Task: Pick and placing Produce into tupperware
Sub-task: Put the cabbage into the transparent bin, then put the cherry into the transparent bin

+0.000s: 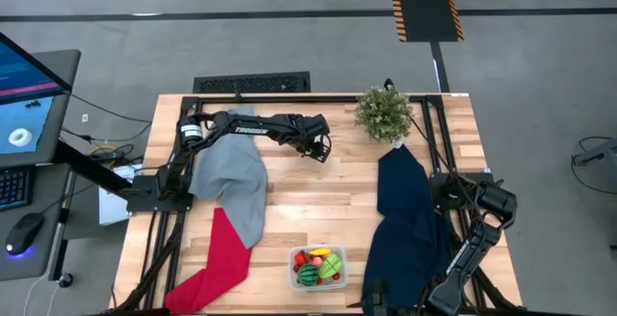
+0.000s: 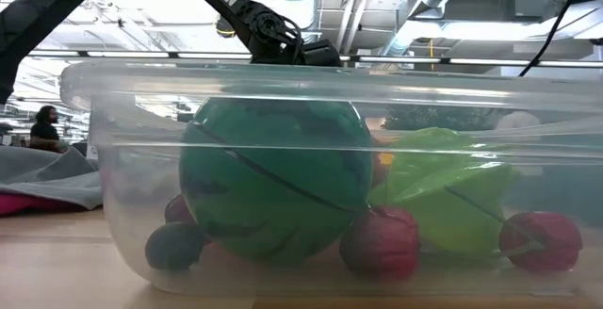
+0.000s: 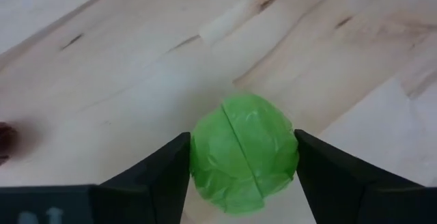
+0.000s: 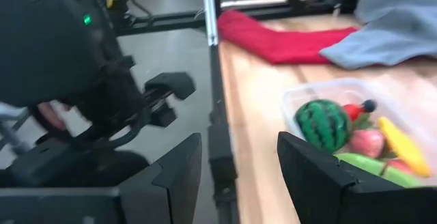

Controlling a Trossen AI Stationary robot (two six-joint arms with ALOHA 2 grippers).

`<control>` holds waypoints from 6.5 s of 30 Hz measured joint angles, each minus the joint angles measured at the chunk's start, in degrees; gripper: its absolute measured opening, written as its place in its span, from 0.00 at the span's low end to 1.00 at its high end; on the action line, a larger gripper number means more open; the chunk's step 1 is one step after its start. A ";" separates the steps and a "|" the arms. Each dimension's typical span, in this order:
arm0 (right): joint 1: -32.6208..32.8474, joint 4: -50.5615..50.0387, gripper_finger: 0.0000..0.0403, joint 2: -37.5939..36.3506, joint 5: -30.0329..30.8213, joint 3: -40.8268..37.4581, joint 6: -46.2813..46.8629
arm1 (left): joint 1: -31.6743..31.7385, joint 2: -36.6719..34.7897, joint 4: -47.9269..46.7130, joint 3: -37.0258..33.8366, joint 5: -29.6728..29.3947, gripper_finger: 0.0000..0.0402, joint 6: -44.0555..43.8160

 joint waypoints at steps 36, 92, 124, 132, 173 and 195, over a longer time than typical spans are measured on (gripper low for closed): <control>-10.50 7.05 0.53 -16.87 -28.93 -0.07 -45.12 | -7.96 0.26 3.31 7.74 6.75 0.55 16.75; -12.55 29.57 0.53 -82.20 -8.64 -76.35 -28.51 | -37.07 -6.90 -4.12 7.65 13.46 0.55 9.62; -12.55 32.98 0.53 -82.11 -8.69 -76.28 -23.28 | -40.94 -5.91 -0.92 7.65 3.15 0.78 17.31; -12.55 33.03 0.53 -79.81 -8.69 -76.28 -20.52 | -39.44 -13.57 -6.27 7.40 -9.64 0.78 20.88; -12.55 33.89 0.53 -77.29 -8.71 -76.28 -20.98 | 2.00 -19.56 -21.70 6.45 4.12 0.71 37.70; -12.55 33.60 0.53 -77.31 -8.72 -76.30 -19.51 | 15.81 -5.79 -23.56 6.48 8.09 0.71 39.95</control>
